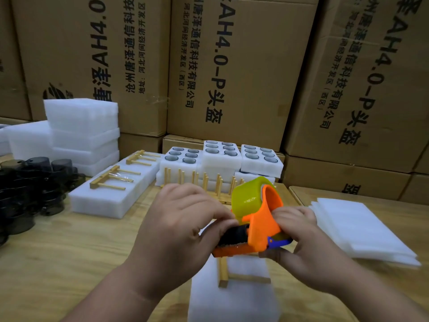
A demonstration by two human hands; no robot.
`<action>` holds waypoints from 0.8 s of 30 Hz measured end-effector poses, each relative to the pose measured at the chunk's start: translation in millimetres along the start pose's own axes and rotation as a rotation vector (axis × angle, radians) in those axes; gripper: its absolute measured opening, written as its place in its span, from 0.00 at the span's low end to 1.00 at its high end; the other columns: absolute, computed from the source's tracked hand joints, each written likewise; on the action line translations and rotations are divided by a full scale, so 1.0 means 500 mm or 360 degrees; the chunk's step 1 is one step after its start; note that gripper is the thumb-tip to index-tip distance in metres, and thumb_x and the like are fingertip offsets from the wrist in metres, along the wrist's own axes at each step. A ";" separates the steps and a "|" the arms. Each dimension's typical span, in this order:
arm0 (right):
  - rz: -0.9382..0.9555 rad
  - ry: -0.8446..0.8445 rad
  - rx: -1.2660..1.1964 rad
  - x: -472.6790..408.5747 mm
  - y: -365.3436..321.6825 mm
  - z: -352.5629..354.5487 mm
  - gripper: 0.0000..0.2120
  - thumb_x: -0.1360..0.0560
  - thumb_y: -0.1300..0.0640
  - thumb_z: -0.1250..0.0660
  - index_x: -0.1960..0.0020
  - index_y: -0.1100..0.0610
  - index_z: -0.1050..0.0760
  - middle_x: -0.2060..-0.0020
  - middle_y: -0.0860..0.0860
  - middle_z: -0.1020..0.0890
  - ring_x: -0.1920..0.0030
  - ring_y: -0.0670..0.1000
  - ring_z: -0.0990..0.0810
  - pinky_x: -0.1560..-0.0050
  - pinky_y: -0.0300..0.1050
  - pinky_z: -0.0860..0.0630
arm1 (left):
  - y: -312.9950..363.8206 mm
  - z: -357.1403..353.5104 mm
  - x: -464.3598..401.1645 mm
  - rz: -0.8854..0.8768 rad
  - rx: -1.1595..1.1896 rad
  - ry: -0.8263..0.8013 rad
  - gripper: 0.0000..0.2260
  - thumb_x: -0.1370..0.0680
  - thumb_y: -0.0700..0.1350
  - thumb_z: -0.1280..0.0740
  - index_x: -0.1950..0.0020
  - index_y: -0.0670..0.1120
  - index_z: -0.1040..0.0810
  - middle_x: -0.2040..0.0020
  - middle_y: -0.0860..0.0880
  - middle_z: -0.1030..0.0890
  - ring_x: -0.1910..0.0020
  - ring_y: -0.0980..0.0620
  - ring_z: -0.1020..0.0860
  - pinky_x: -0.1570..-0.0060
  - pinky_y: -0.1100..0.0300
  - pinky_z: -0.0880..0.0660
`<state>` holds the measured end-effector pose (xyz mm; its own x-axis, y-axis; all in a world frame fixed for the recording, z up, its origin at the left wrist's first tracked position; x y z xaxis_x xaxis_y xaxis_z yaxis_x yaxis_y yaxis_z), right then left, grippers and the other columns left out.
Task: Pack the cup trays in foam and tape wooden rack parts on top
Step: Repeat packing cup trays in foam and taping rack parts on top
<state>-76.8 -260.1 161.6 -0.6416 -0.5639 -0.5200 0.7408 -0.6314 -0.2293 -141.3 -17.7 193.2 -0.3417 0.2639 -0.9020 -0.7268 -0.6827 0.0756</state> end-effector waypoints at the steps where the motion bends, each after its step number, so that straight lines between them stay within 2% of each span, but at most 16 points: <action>1: -0.0007 -0.0036 0.0006 -0.005 0.005 0.004 0.16 0.27 0.33 0.32 0.53 0.45 0.23 0.50 0.40 0.21 0.40 0.41 0.26 0.33 0.39 0.45 | 0.001 -0.001 0.000 -0.0024 -0.0032 0.0036 0.05 0.21 0.48 0.28 0.55 0.50 0.15 0.57 0.59 0.16 0.55 0.53 0.20 0.56 0.47 0.27; 5: -0.0067 -0.0087 0.0055 -0.020 0.035 0.034 0.17 0.27 0.33 0.32 0.53 0.46 0.22 0.50 0.42 0.20 0.41 0.44 0.25 0.33 0.42 0.43 | 0.004 0.006 -0.004 -0.0063 -0.0136 0.0210 0.05 0.22 0.47 0.27 0.56 0.48 0.14 0.57 0.56 0.15 0.56 0.50 0.19 0.55 0.45 0.27; 8: -0.0167 -0.0088 0.0088 -0.014 0.065 0.057 0.15 0.28 0.37 0.30 0.53 0.48 0.21 0.52 0.44 0.20 0.43 0.44 0.24 0.33 0.48 0.40 | -0.004 0.019 -0.014 -0.0048 -0.0173 0.0305 0.06 0.22 0.47 0.26 0.56 0.47 0.14 0.57 0.55 0.15 0.58 0.49 0.20 0.55 0.43 0.26; 12: -0.0221 -0.0150 0.0093 0.003 0.090 0.076 0.13 0.28 0.38 0.28 0.51 0.45 0.21 0.52 0.43 0.19 0.43 0.43 0.24 0.32 0.51 0.40 | -0.024 0.024 -0.008 0.0093 -0.0084 0.0327 0.03 0.24 0.47 0.26 0.55 0.49 0.14 0.57 0.58 0.17 0.57 0.53 0.21 0.52 0.45 0.25; 13: -0.0200 -0.0188 0.0100 0.002 0.089 0.079 0.13 0.28 0.36 0.29 0.51 0.44 0.22 0.52 0.42 0.19 0.43 0.43 0.24 0.32 0.51 0.39 | -0.033 0.023 -0.001 0.0200 -0.0030 0.0322 0.01 0.24 0.48 0.26 0.55 0.52 0.16 0.57 0.61 0.17 0.57 0.55 0.21 0.50 0.49 0.24; 14: -0.0173 -0.0225 0.0118 -0.002 0.088 0.083 0.13 0.28 0.35 0.30 0.52 0.42 0.23 0.53 0.41 0.19 0.43 0.43 0.24 0.33 0.51 0.38 | -0.045 0.021 0.009 0.0366 0.0033 0.0324 0.02 0.24 0.50 0.26 0.56 0.56 0.17 0.58 0.63 0.18 0.56 0.58 0.21 0.49 0.57 0.25; 16: -0.0156 -0.0305 0.0190 -0.019 0.085 0.098 0.15 0.30 0.31 0.32 0.53 0.40 0.24 0.54 0.38 0.20 0.45 0.43 0.24 0.35 0.50 0.36 | -0.077 0.010 0.035 0.0810 0.0194 0.0334 0.06 0.24 0.52 0.25 0.61 0.60 0.18 0.63 0.61 0.17 0.58 0.61 0.20 0.54 0.74 0.29; 17: -0.0177 -0.0359 0.0234 -0.030 0.085 0.107 0.17 0.32 0.28 0.33 0.52 0.38 0.24 0.54 0.37 0.20 0.45 0.42 0.26 0.36 0.49 0.34 | -0.095 0.000 0.051 0.1033 0.0287 0.0329 0.07 0.25 0.51 0.25 0.63 0.59 0.16 0.62 0.61 0.16 0.58 0.62 0.20 0.58 0.77 0.31; 19: -0.0229 -0.0513 0.0325 -0.056 0.085 0.123 0.22 0.36 0.24 0.35 0.48 0.35 0.25 0.55 0.36 0.20 0.43 0.40 0.31 0.41 0.46 0.32 | -0.123 -0.021 0.082 0.1365 0.0450 0.0297 0.06 0.25 0.50 0.25 0.60 0.60 0.15 0.62 0.62 0.15 0.59 0.64 0.19 0.61 0.78 0.31; 21: -0.0245 -0.0684 0.0388 -0.085 0.079 0.130 0.24 0.38 0.23 0.37 0.48 0.34 0.26 0.56 0.36 0.20 0.43 0.37 0.33 0.45 0.45 0.29 | -0.140 -0.033 0.107 0.1555 0.0555 0.0305 0.07 0.24 0.49 0.25 0.61 0.61 0.15 0.62 0.61 0.15 0.59 0.68 0.19 0.61 0.78 0.31; 24: -0.0237 -0.0819 0.0387 -0.128 0.059 0.134 0.23 0.38 0.24 0.36 0.49 0.34 0.25 0.58 0.38 0.18 0.46 0.37 0.29 0.48 0.48 0.24 | -0.157 -0.036 0.131 0.1684 0.0697 0.0386 0.06 0.25 0.49 0.25 0.61 0.59 0.14 0.61 0.58 0.14 0.57 0.68 0.19 0.55 0.68 0.29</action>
<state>-27.3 -278.5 243.0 -0.7942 -0.6074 -0.0167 0.6075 -0.7932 -0.0425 -95.8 40.8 120.3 -0.8111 -0.4646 -0.3554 -0.3072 -0.1788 0.9347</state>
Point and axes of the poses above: each hand's wrist, its own x-axis away from the middle knuckle, its own z-axis out of the back of the hand, y = z × x, the point moved 3 cm from there along -x, towards the middle knuckle
